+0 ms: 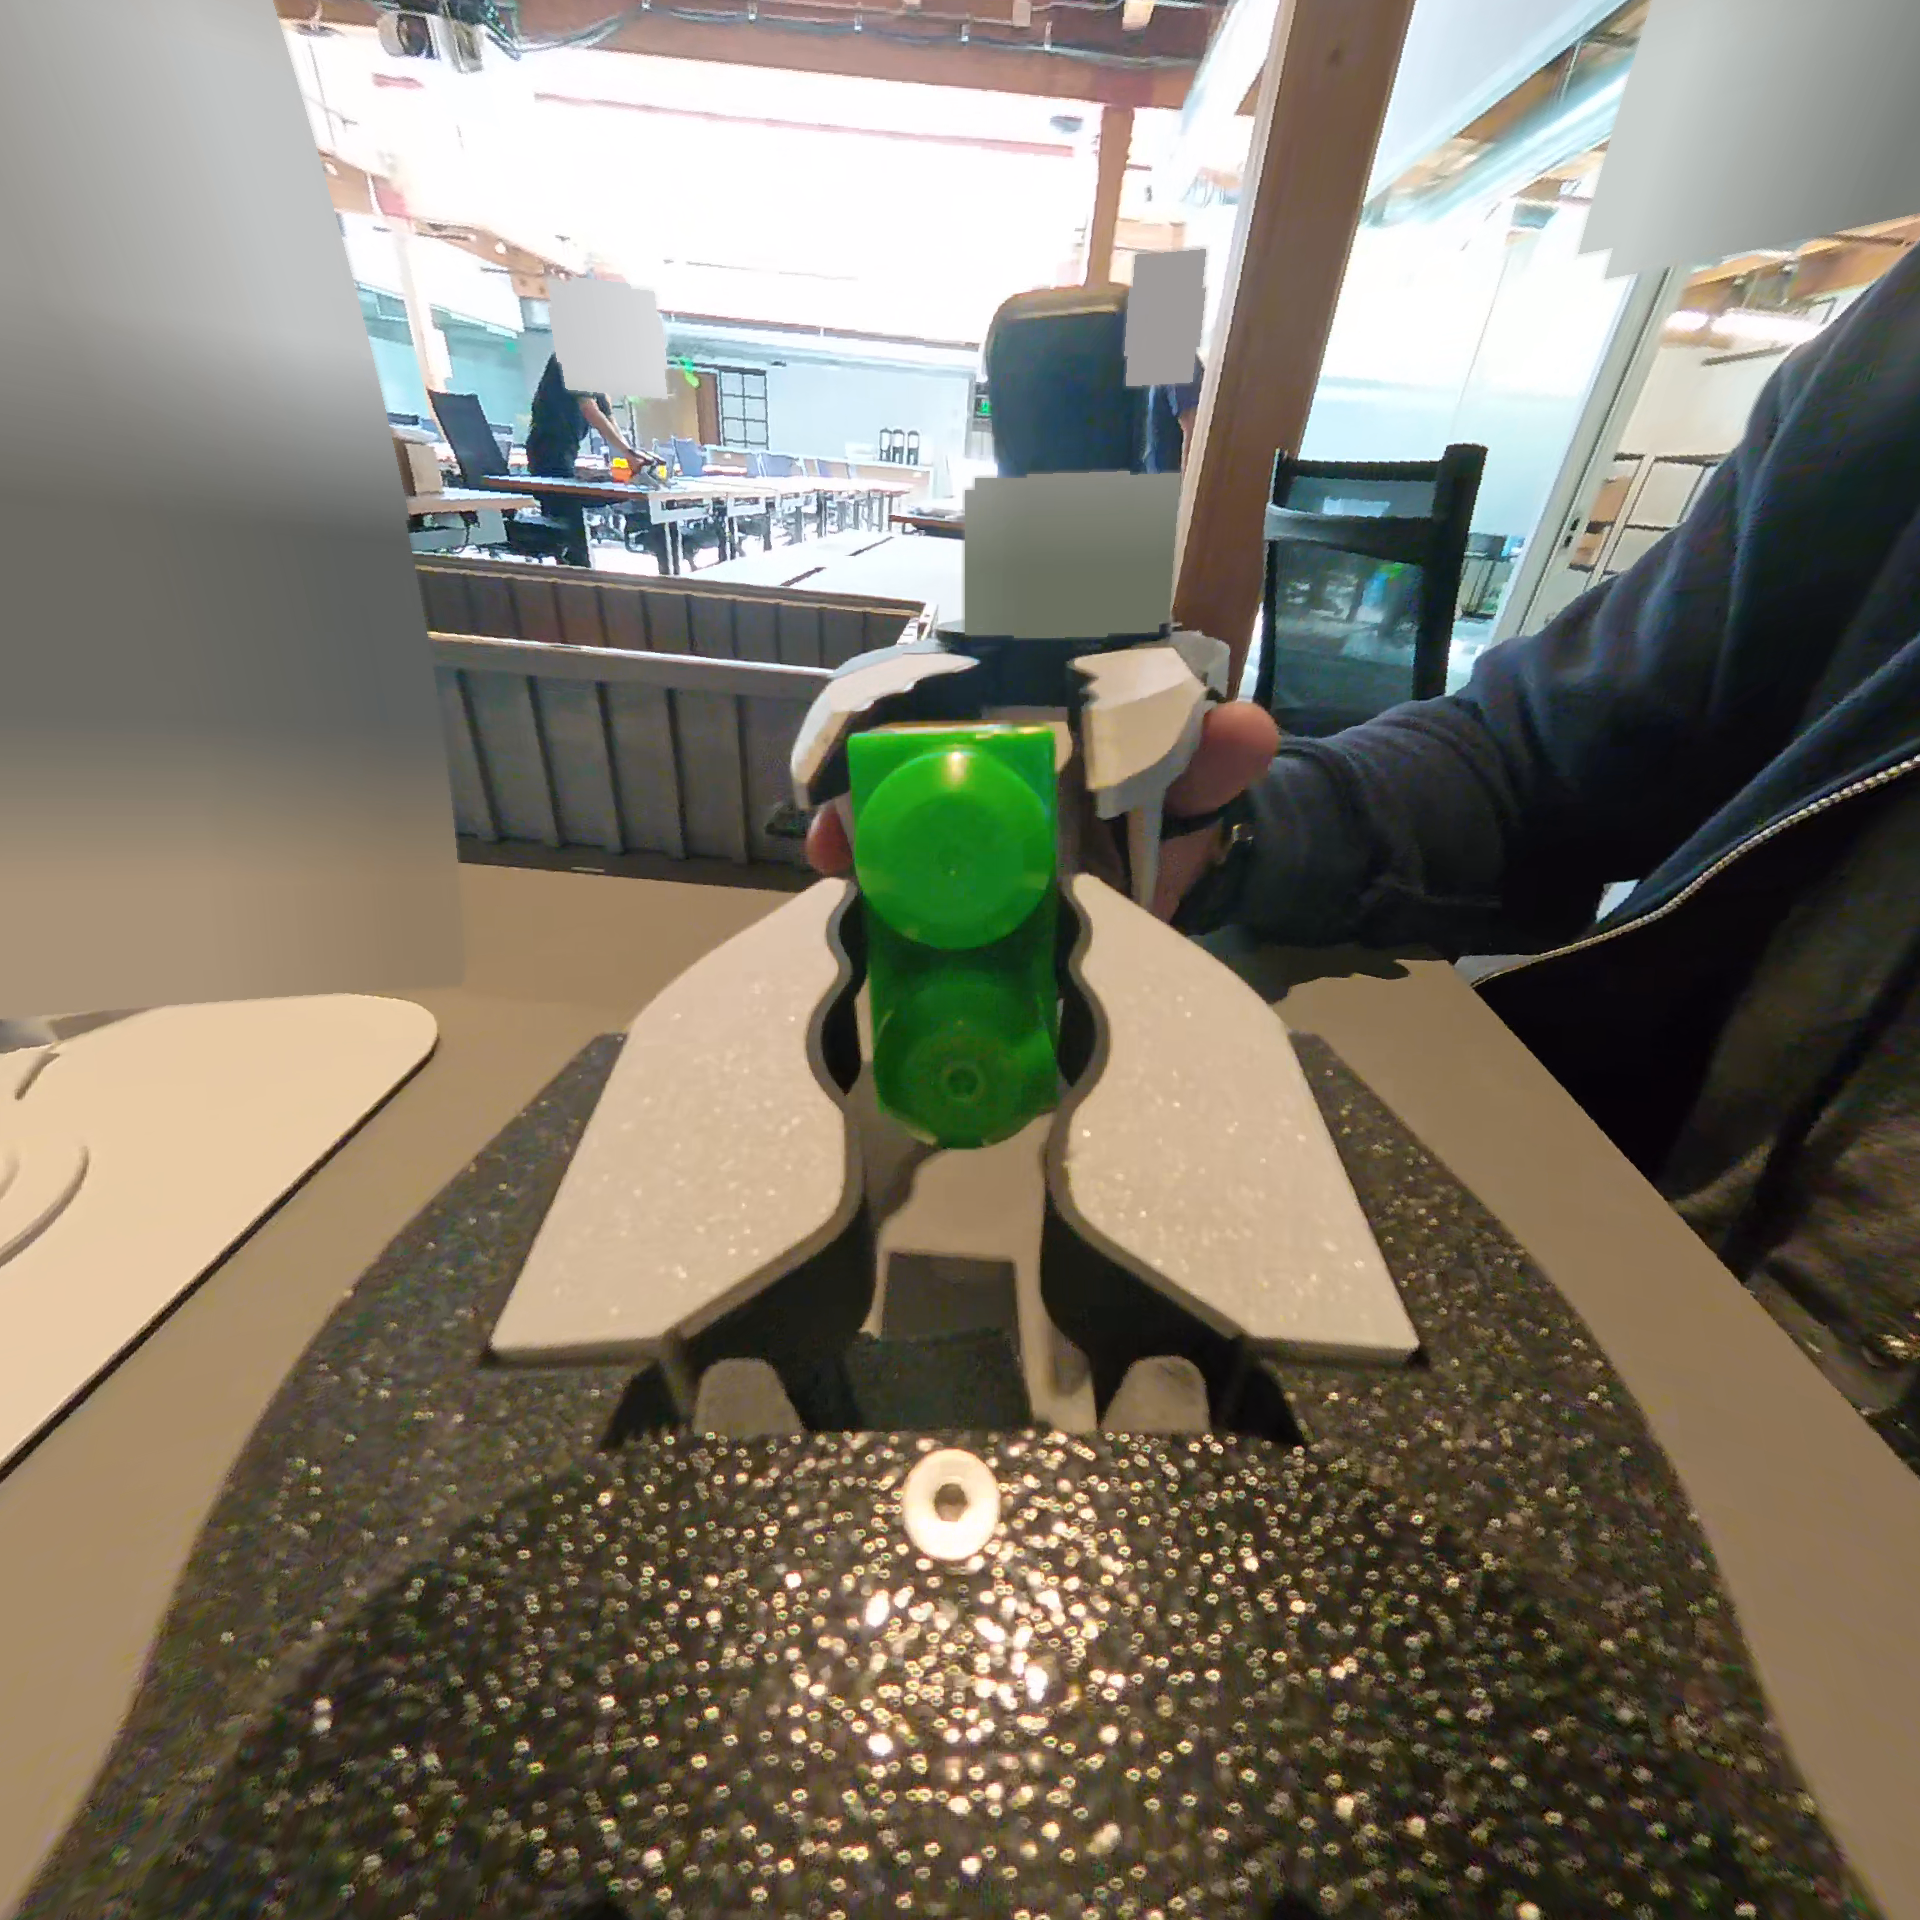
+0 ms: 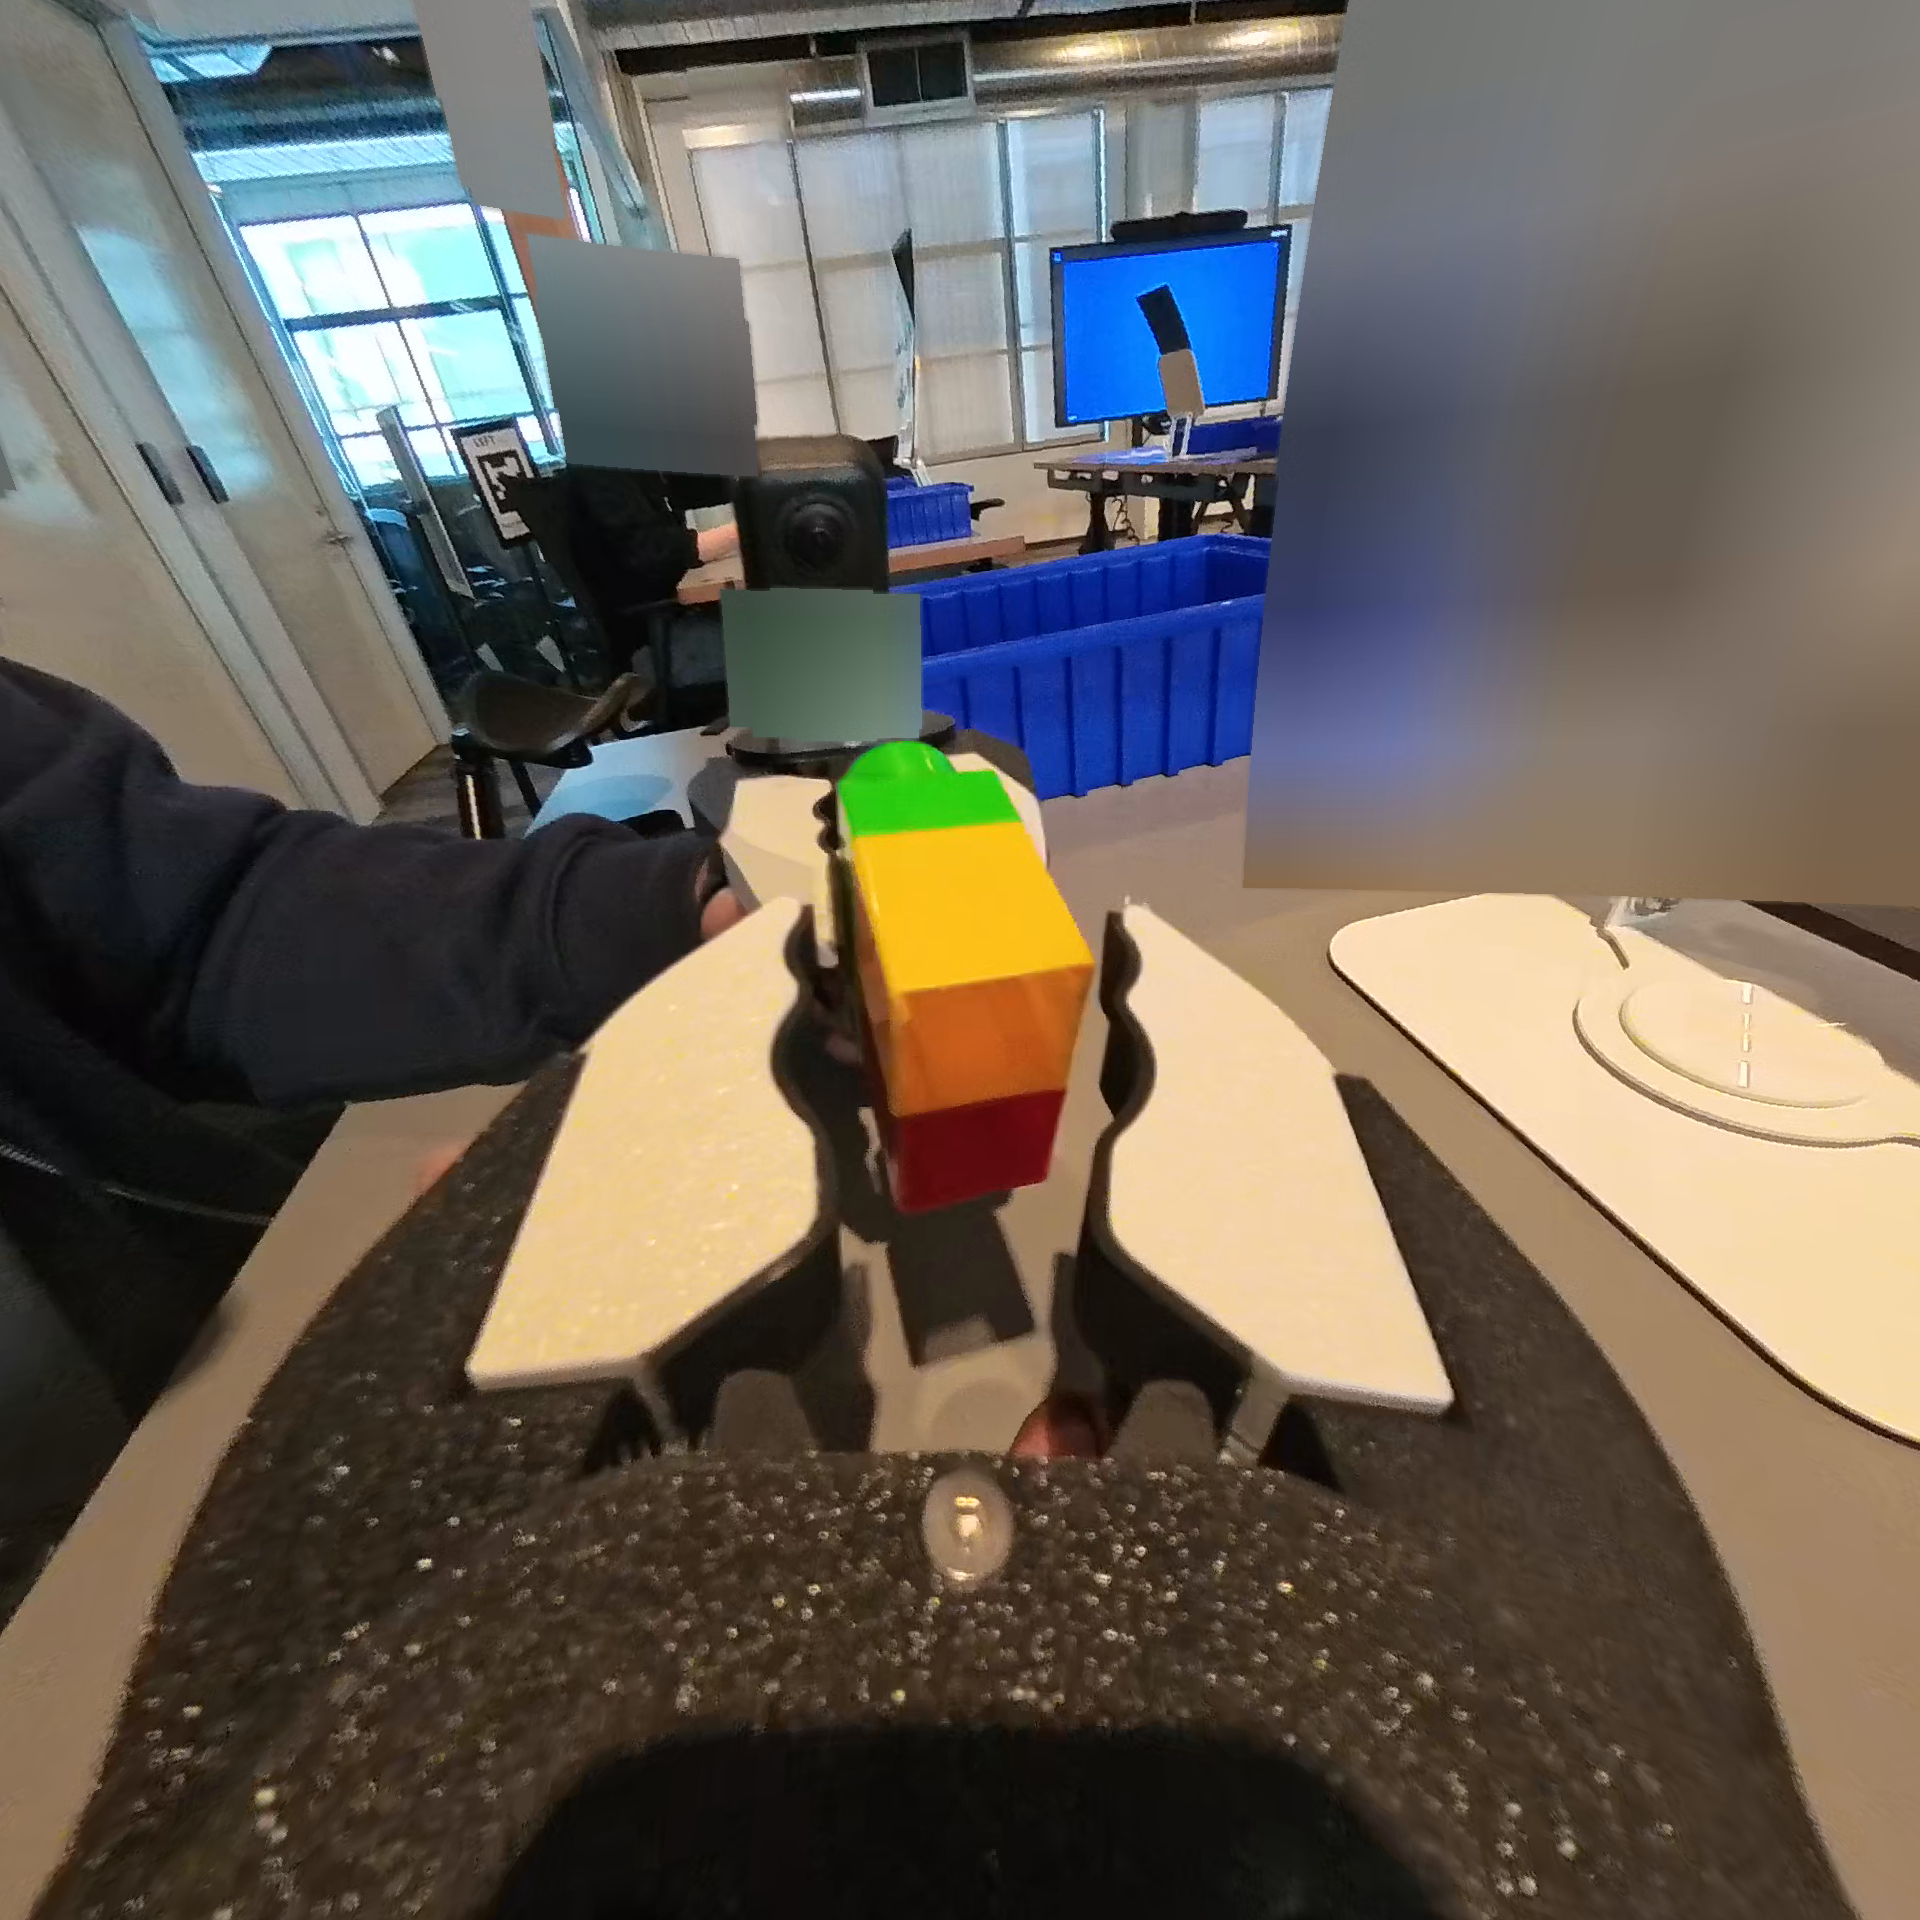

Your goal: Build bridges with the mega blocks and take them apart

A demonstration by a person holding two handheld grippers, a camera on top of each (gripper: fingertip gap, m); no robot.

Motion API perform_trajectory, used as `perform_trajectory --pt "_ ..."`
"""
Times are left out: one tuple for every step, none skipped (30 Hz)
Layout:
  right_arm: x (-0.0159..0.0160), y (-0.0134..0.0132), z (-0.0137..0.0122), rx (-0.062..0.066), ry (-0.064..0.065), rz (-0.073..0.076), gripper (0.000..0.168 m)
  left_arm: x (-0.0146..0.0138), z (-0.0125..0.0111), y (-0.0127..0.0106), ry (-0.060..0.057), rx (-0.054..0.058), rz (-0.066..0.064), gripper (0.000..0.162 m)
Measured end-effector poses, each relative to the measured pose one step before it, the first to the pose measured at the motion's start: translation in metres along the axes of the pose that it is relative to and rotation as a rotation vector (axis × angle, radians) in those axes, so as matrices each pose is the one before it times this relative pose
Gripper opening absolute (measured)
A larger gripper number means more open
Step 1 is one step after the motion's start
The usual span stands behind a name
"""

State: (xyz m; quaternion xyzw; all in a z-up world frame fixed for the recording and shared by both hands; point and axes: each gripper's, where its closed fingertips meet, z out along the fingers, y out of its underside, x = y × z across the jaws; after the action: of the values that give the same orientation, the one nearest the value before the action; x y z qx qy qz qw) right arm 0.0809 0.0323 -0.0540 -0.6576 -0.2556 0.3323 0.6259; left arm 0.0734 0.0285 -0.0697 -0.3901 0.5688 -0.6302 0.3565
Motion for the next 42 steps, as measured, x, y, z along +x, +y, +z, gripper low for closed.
perform_trajectory --pt "0.00034 0.0006 0.00012 -0.0036 0.0002 0.0041 0.053 0.00063 -0.00025 -0.00093 0.0057 0.0073 -0.0043 0.034" --pt "-0.00046 0.0001 0.00016 0.0009 -0.0047 0.0064 0.053 0.00017 -0.00018 -0.00047 0.0024 0.0032 -0.0031 0.034" --pt "-0.0005 -0.00011 0.00016 0.0018 -0.0046 0.0059 0.053 0.00042 0.00013 0.00018 0.0028 -0.0013 -0.0008 0.034" --pt "-0.00043 0.00007 0.00003 0.0007 -0.0038 0.0034 0.052 0.00068 0.00013 0.00062 0.0042 -0.0037 -0.0003 0.034" --pt "-0.0006 -0.00001 -0.00014 0.0009 -0.0045 -0.0008 0.048 0.00055 0.00033 0.00052 0.003 -0.0022 -0.0014 0.034" --pt "-0.00061 -0.00024 -0.00036 0.0015 -0.0035 -0.0036 0.041 0.00041 0.00029 0.0004 0.0025 -0.0015 -0.0027 0.034" --pt "-0.00021 -0.00003 -0.00015 -0.0012 -0.0024 -0.003 0.039 0.00007 0.00023 0.00021 0.0011 -0.0018 -0.0046 0.034" --pt "-0.00024 0.00013 0.00003 -0.0056 -0.0031 -0.0028 0.039 0.00006 -0.00005 0.0002 0.002 -0.0012 -0.0056 0.034" --pt "-0.00027 0.00002 -0.00003 -0.0068 -0.0028 -0.0063 0.039 0.00019 -0.00009 0.00044 0.0037 -0.0034 -0.0097 0.034" --pt "-0.00073 -0.00014 -0.00007 -0.0069 -0.0017 -0.014 0.038 0.00044 0.00017 0.00081 0.0083 -0.0063 -0.0165 0.034" --pt "-0.00104 -0.00052 -0.00022 -0.0064 -0.0006 -0.0221 0.038 0.00083 0.00048 0.00104 0.0102 -0.0073 -0.017 0.034" --pt "-0.00151 -0.00096 -0.0002 -0.0053 0.0 -0.0264 0.037 0.00136 0.00065 0.00096 0.0125 -0.0073 -0.0153 0.034" --pt "-0.00101 -0.00106 -0.0005 -0.005 0.0053 -0.0305 0.037 0.00165 0.00048 0.00065 0.0163 -0.0052 -0.0202 0.034" --pt "0.00006 -0.00055 -0.00068 -0.0086 0.013 -0.0375 0.037 0.00039 -0.00015 -0.00065 0.0091 0.0042 -0.0301 0.034" --pt "0.0001 0.00005 -0.00064 -0.013 0.0116 -0.0389 0.037 -0.00019 -0.00007 0.0002 0.0058 -0.0015 -0.0243 0.034" --pt "-0.00025 -0.00004 -0.00057 -0.0108 0.0069 -0.0321 0.037 0.00019 0.0003 0.00052 0.0055 -0.0041 -0.0116 0.034" --pt "-0.0003 -0.00025 -0.00066 -0.0056 0.0062 -0.0273 0.037 0.00038 0.00044 0.00023 0.0035 -0.0023 -0.0091 0.034" --pt "-0.0001 -0.00025 -0.00074 -0.0033 0.0067 -0.0226 0.037 0.00034 0.00041 0.00018 0.0028 -0.0006 -0.011 0.034" --pt "0.0003 0.0003 -0.00058 -0.0058 0.0088 -0.0235 0.037 -0.00022 0.00036 0.00017 0.0013 -0.0011 -0.0144 0.034" --pt "0.0006 0.00053 -0.00043 -0.0098 0.0127 -0.0336 0.037 -0.00088 0.00018 0.00031 -0.0029 -0.0017 -0.0135 0.034" --pt "0.00025 0.00053 -0.00052 -0.0109 0.0136 -0.0408 0.037 -0.00079 0.00003 0.00036 -0.0024 -0.003 -0.0094 0.034" --pt "0.00038 0.00052 -0.00056 -0.0134 0.0151 -0.046 0.037 -0.00056 -0.00019 0.00022 0.0001 -0.0022 -0.009 0.034" --pt "0.00132 0.00128 -0.0012 -0.02 0.0249 -0.0629 0.037 -0.00113 -0.00078 -0.00024 -0.0024 0.0018 -0.0151 0.034" --pt "0.00353 0.00178 -0.00211 -0.0251 0.0412 -0.0821 0.037 -0.00187 -0.00271 -0.00293 0.0018 0.0205 -0.0317 0.034" --pt "0.0059 0.00256 -0.00284 -0.0302 0.0496 -0.076 0.037 -0.00132 -0.00338 -0.0029 0.0083 0.0203 -0.0297 0.034" --pt "0.00581 0.00335 -0.00294 -0.0292 0.0365 -0.0549 0.037 0.00017 -0.00342 -0.00429 0.0107 0.0272 -0.0135 0.034" --pt "0.0032 0.00168 -0.00307 -0.0097 0.0128 -0.0292 0.037 -0.00309 -0.0026 -0.00237 -0.0208 0.0138 0.0101 0.034" --pt "0.00222 -0.00042 -0.00266 0.0083 0.0039 0.0013 0.037 -0.00394 -0.00166 -0.00131 -0.03 0.0053 0.0255 0.034" --pt "0.00201 -0.00241 -0.00213 0.021 0.0037 0.0229 0.037 -0.00369 -0.00089 -0.00122 -0.0236 0.006 0.0096 0.034" --pt "0.00137 -0.00306 -0.00098 0.0219 0.004 0.0244 0.037 -0.00572 -0.00085 -0.00159 -0.0357 0.0128 0.0 0.034" --pt "0.00041 -0.00244 0.00013 0.0133 0.0041 0.0139 0.037 -0.00639 -0.00098 -0.00219 -0.0408 0.0173 0.0055 0.034" --pt "-0.00074 -0.00204 0.00095 0.0063 0.0034 0.003 0.037 -0.00611 -0.00152 -0.00355 -0.04 0.0248 0.014 0.034" --pt "-0.00213 -0.0021 0.00165 0.0046 -0.0002 -0.0005 0.037 -0.00669 -0.00191 -0.00398 -0.0428 0.0265 0.017 0.034" --pt "-0.00307 -0.00294 0.00236 0.0074 -0.0024 0.0006 0.037 -0.0081 -0.00207 -0.00402 -0.0479 0.0269 0.0077 0.034" --pt "-0.00366 -0.00419 0.00308 0.0123 -0.0018 0.0014 0.037 -0.00819 -0.00177 -0.00452 -0.041 0.0329 -0.0039 0.034" --pt "-0.00451 -0.00531 0.00444 0.0143 -0.0032 0.0021 0.037 -0.00744 -0.00121 -0.0047 -0.0317 0.0335 -0.0039 0.034" --pt "-0.00548 -0.00637 0.00624 0.0138 -0.0045 0.0002 0.037 -0.00711 0.00009 -0.00459 -0.0296 0.0321 0.0047 0.034" --pt "-0.00637 -0.00749 0.00831 0.0136 -0.003 -0.0067 0.037 -0.00711 0.00161 -0.00402 -0.0281 0.0265 0.0106 0.034" --pt "-0.00792 -0.00798 0.01055 0.0099 -0.0081 -0.0144 0.037 -0.00639 0.00352 -0.00266 -0.0225 0.0171 0.0122 0.034" --pt "-0.00947 -0.00818 0.013 0.0037 -0.0169 -0.0181 0.037 -0.0052 0.00491 -0.00103 -0.0145 0.007 0.0112 0.034" --pt "-0.00986 -0.00924 0.01501 0.0035 -0.0211 -0.0156 0.037 -0.00444 0.0058 -0.00002 -0.0097 0.0003 0.0108 0.034" --pt "-0.01003 -0.0118 0.01662 0.0157 -0.0279 -0.0024 0.037 -0.00335 0.00575 -0.00016 -0.0037 0.0016 0.0131 0.034"
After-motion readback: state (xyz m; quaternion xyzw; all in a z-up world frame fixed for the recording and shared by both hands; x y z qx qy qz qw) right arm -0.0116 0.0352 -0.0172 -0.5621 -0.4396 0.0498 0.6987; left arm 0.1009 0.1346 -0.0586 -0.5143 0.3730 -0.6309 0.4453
